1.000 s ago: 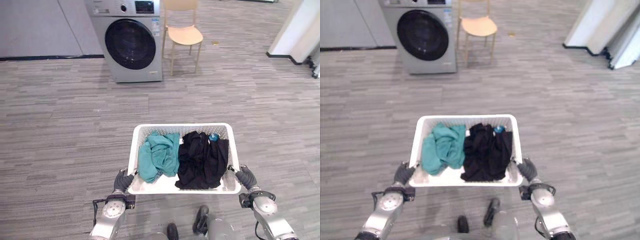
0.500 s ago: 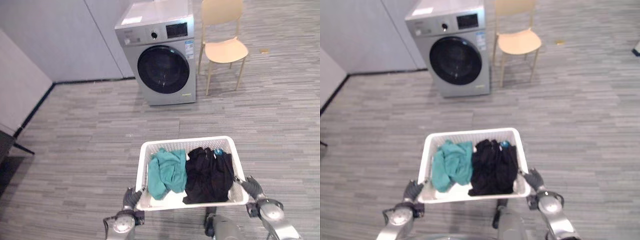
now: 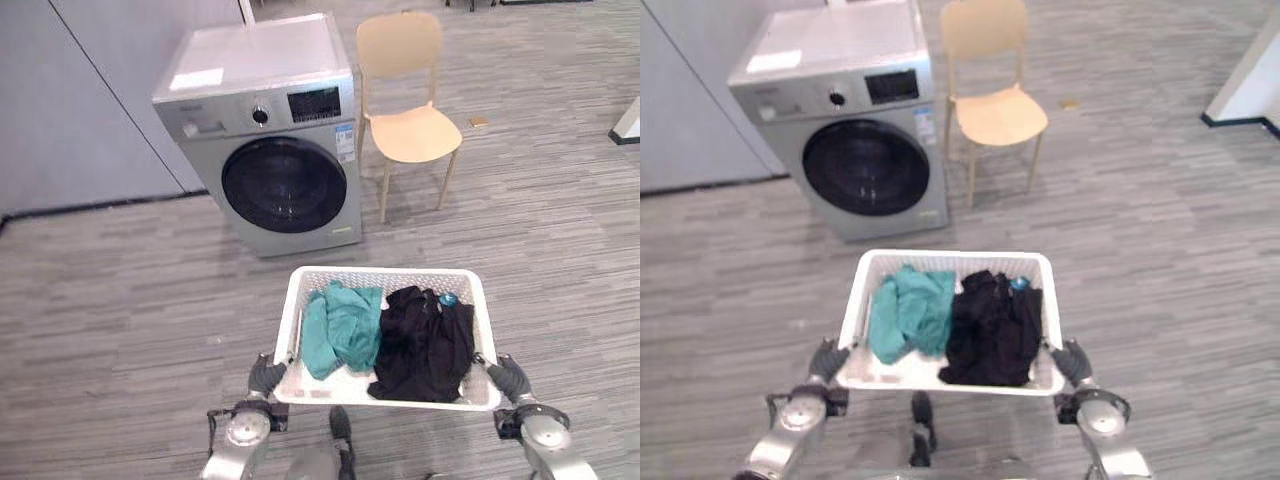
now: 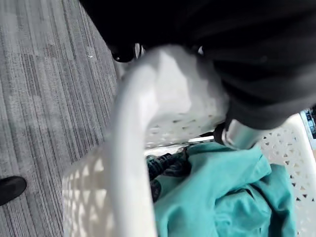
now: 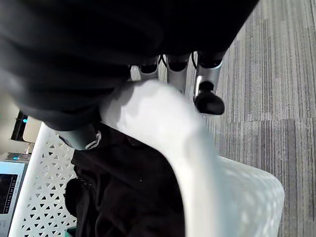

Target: Grab the laundry basket,head to the washer,open it,put in the laundry and shut it.

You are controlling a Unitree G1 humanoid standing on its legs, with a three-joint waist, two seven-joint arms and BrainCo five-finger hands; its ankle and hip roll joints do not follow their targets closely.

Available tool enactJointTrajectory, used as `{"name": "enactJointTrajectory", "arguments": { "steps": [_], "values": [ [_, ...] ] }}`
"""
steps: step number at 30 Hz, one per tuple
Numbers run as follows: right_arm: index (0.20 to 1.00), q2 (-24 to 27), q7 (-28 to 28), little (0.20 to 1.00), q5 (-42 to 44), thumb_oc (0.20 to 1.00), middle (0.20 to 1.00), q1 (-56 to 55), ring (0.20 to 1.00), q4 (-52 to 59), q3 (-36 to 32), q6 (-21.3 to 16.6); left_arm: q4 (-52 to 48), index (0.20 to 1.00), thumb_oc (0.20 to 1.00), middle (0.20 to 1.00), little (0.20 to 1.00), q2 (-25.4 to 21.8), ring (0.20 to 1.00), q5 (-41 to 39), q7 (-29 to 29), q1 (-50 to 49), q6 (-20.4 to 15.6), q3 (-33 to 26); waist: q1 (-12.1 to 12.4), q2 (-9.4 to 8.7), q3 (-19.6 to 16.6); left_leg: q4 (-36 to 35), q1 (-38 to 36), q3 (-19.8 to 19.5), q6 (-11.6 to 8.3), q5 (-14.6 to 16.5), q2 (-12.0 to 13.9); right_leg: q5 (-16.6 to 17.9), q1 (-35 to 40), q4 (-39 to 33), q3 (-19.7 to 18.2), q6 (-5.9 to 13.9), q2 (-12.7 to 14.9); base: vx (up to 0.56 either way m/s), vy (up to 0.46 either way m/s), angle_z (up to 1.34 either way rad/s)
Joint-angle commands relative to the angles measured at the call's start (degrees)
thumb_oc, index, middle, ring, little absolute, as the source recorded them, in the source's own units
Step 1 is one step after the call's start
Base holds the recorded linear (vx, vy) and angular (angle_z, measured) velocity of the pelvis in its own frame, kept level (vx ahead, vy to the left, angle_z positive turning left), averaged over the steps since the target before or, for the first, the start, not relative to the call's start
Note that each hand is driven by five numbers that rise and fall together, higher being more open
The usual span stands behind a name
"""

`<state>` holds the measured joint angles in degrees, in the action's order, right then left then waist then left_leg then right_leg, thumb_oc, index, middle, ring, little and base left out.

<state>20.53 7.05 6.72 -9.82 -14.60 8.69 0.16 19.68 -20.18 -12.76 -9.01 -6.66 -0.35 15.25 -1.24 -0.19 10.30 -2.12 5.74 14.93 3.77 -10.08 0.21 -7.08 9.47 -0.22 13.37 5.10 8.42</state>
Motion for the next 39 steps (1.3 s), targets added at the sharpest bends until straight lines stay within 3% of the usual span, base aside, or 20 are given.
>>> {"name": "enactJointTrajectory", "arguments": {
  "steps": [1,4,8,10,14,18,19,20,21,22,23,25,28,29,30,31,32,33,36,39],
  "values": [
    [0.2,-0.11,-1.7,0.2,4.85,0.2,0.2,5.94,0.2,4.73,-2.06,-5.99,-7.26,0.2,0.2,0.2,0.2,3.07,0.2,-3.47,2.22,1.15,-5.8,-1.28,2.52,1.65,-1.35,5.9,-4.34,-4.7,-7.04,9.97,1.53,3.97,-3.54,0.06,0.86,1.26,-3.31,0.26,0.12,-0.21],
    [0.2,-1.11,-1.68,0.2,4.85,0.2,0.2,5.69,0.2,4.61,-2.21,-5.84,-7.69,0.2,0.2,0.2,0.2,2.7,0.2,-3.94,2.22,0.51,-5.83,-1.73,2.89,1.65,-2.58,4.44,-6.97,-3.68,-5.77,11.61,0.87,3.45,-3.72,2.21,-0.38,2.02,-2.62,0.21,0.135,-0.46],
    [0.2,-1.88,-1.19,0.2,3.89,0.2,0.2,5.58,0.2,5.43,-2.47,-6.08,-8.21,0.2,0.2,0.2,0.2,1.58,0.2,-3.94,1.44,0.89,-5.68,-2.54,2.17,1.99,-1.42,3.92,-9.25,-2.2,-3.32,13.96,0.42,5.51,-9.9,15.15,-2.59,4.81,-1.22,0.12,0.127,-0.44],
    [0.2,-2.56,-1.19,0.2,3.81,0.2,0.2,5.75,0.2,5.86,-2.63,-5.97,-8.49,0.2,0.2,0.2,0.2,1.0,0.2,-4.16,0.67,0.66,-5.6,-3.84,1.53,2.24,-0.45,3.74,-11.69,-0.43,-2.75,15.99,0.65,7.95,-15.75,18.08,1.06,5.46,1.47,0.23,0.093,-0.62],
    [0.2,-2.37,-1.19,0.2,3.53,0.2,0.2,6.03,0.2,6.18,-2.55,-5.78,-8.93,0.2,0.2,0.2,0.2,0.85,0.2,-4.6,0.62,-0.91,-5.61,-5.92,1.21,3.14,-0.19,3.28,-16.62,0.34,-3.51,19.92,1.26,7.75,-18.1,8.2,7.79,5.02,2.42,0.29,-0.021,-0.64],
    [0.2,-1.72,-0.82,0.2,1.81,0.2,0.2,5.89,0.2,7.04,-2.83,-5.9,-8.29,0.2,0.2,0.2,0.2,1.15,0.2,-4.2,0.15,-0.99,-6.35,-6.96,0.18,3.21,-0.03,3.86,-19.35,-1.07,-4.72,21.19,1.62,11.7,-21.27,1.84,5.89,6.6,2.89,0.37,-0.171,0.05],
    [0.2,-1.83,-1.28,0.2,2.01,0.2,0.2,5.24,0.2,8.01,-2.45,-6.06,-8.07,0.2,0.2,0.2,0.2,1.54,0.2,-3.99,0.52,-0.84,-6.7,-6.36,-0.36,2.5,-0.6,4.87,-20.36,-1.75,-5.21,21.73,1.16,13.05,-20.03,0.75,5.74,5.75,3.4,0.54,-0.351,0.52],
    [0.2,-1.81,-1.31,0.2,2.14,0.2,0.2,4.8,0.2,7.73,-1.73,-6.33,-7.48,0.2,0.2,0.2,0.2,2.5,0.2,-4.54,0.24,-0.64,-6.99,-5.53,-0.96,3.14,-1.36,9.46,-19.43,-3.28,-7.04,18.74,2.85,13.14,-18.68,1.06,5.0,4.34,2.14,0.42,-0.289,0.53],
    [0.2,-1.79,-1.31,0.2,2.14,0.2,0.2,4.81,0.2,7.72,-1.73,-6.35,-7.47,0.2,0.2,0.2,0.2,2.52,0.2,-4.54,0.24,-0.64,-7.0,-5.53,-1.03,3.19,-1.4,9.56,-19.34,-3.35,-7.09,18.78,2.93,13.12,-18.66,1.03,5.09,4.31,2.1,0.37,-0.346,0.64],
    [0.2,-0.73,-1.16,0.2,2.0,0.2,0.2,4.95,0.2,7.84,-1.47,-6.14,-7.0,0.2,0.2,0.2,0.2,3.06,0.2,-5.59,0.12,0.02,-6.9,-4.99,-0.87,3.2,-0.77,22.22,-14.14,-4.31,-9.52,12.35,5.5,12.36,-16.48,0.99,5.38,2.49,1.12,0.22,-0.304,0.45],
    [0.2,-0.6,-0.88,0.2,2.64,0.2,0.2,4.85,0.2,8.28,-1.38,-6.43,-6.58,0.2,0.2,0.2,0.2,3.27,0.2,-5.67,-0.06,0.49,-6.79,-4.33,-0.85,3.1,-0.38,28.05,-11.59,-4.46,-10.5,9.57,6.6,11.49,-14.85,0.22,5.82,1.23,0.57,0.29,-0.374,0.3],
    [0.2,-0.01,-0.12,0.2,2.51,0.2,0.2,3.8,0.2,8.96,-1.42,-6.09,-6.75,0.2,0.2,0.2,0.2,3.88,0.2,-6.28,0.07,1.15,-6.63,-3.15,-0.53,2.45,0.21,34.7,-6.85,-3.06,-9.91,8.84,8.01,8.71,-10.13,-2.15,5.8,-0.99,-1.14,0.34,-0.251,-0.19],
    [0.2,0.53,0.7,0.2,0.61,0.2,0.2,3.18,0.2,10.5,-0.94,-5.95,-6.64,0.2,0.2,0.2,0.2,4.32,0.2,-5.72,-0.24,2.58,-6.2,-1.67,0.16,1.57,0.11,24.65,-1.94,-2.22,-7.58,13.51,4.92,6.92,-6.88,-3.57,4.62,-0.08,-1.08,0.38,-0.034,-0.17],
    [0.2,0.53,0.7,0.2,0.61,0.2,0.2,3.18,0.2,10.5,-0.94,-5.95,-6.64,0.2,0.2,0.2,0.2,4.32,0.2,-5.72,-0.24,2.58,-6.2,-1.67,0.17,1.57,0.12,24.64,-1.96,-2.22,-7.58,13.51,4.92,6.92,-6.86,-3.57,4.62,-0.08,-1.08,0.3,0.077,-0.22],
    [0.2,0.89,0.88,0.2,-1.02,0.2,0.2,2.9,0.2,10.43,-0.43,-5.8,-6.66,0.2,0.2,0.2,0.2,4.6,0.2,-5.69,-0.68,3.0,-6.27,-1.3,0.73,2.0,-0.09,14.62,-0.09,-4.12,-7.41,12.47,3.52,5.98,-5.39,-3.94,3.9,0.46,-1.86,0.29,0.085,-0.22],
    [0.2,0.82,1.37,0.2,-1.63,0.2,0.2,2.7,0.2,10.17,-0.35,-5.7,-6.74,0.2,0.2,0.2,0.2,4.65,0.2,-5.59,-1.04,3.14,-6.26,-1.21,0.94,2.32,0.01,10.36,0.29,-4.9,-8.1,9.96,3.37,5.48,-4.33,-4.26,3.49,0.63,-2.44,0.29,0.084,-0.19],
    [0.2,0.82,1.37,0.2,-1.64,0.2,0.2,2.69,0.2,10.17,-0.35,-5.7,-6.74,0.2,0.2,0.2,0.2,4.66,0.2,-5.59,-1.05,3.13,-6.26,-1.21,0.92,2.27,0.08,10.05,0.05,-4.89,-8.1,9.79,3.3,5.46,-4.23,-4.27,3.5,0.64,-2.39,0.31,0.083,-0.3],
    [0.2,0.46,2.39,0.2,-2.57,0.2,0.2,2.37,0.2,9.61,-0.44,-5.57,-7.15,0.2,0.2,0.2,0.2,4.59,0.2,-5.6,-1.39,3.53,-6.42,-1.05,1.4,2.83,0.22,5.5,3.28,-5.9,-8.97,5.42,4.0,4.25,-2.48,-4.52,2.79,0.6,-3.43,0.28,0.087,-0.37],
    [0.2,-0.36,3.52,0.2,-2.93,0.2,0.2,2.07,0.2,9.15,-0.84,-5.39,-7.16,0.2,0.2,0.2,0.2,4.45,0.2,-5.62,-1.29,3.76,-6.52,-0.29,1.47,3.56,-0.05,0.92,2.72,-2.77,-9.18,3.45,5.24,2.01,-0.1,-3.86,2.57,1.12,-3.91,0.29,0.129,-0.31],
    [0.2,-1.49,3.8,0.2,-3.54,0.2,0.2,1.78,0.2,9.01,-0.59,-5.28,-6.97,0.2,0.2,0.2,0.2,4.11,0.2,-5.8,-1.51,3.81,-6.32,0.32,1.5,3.49,-1.41,2.35,1.44,-3.11,-8.15,4.09,4.63,0.69,1.05,-0.97,1.65,1.83,-2.54,0.31,0.193,-0.41]
  ]
}}
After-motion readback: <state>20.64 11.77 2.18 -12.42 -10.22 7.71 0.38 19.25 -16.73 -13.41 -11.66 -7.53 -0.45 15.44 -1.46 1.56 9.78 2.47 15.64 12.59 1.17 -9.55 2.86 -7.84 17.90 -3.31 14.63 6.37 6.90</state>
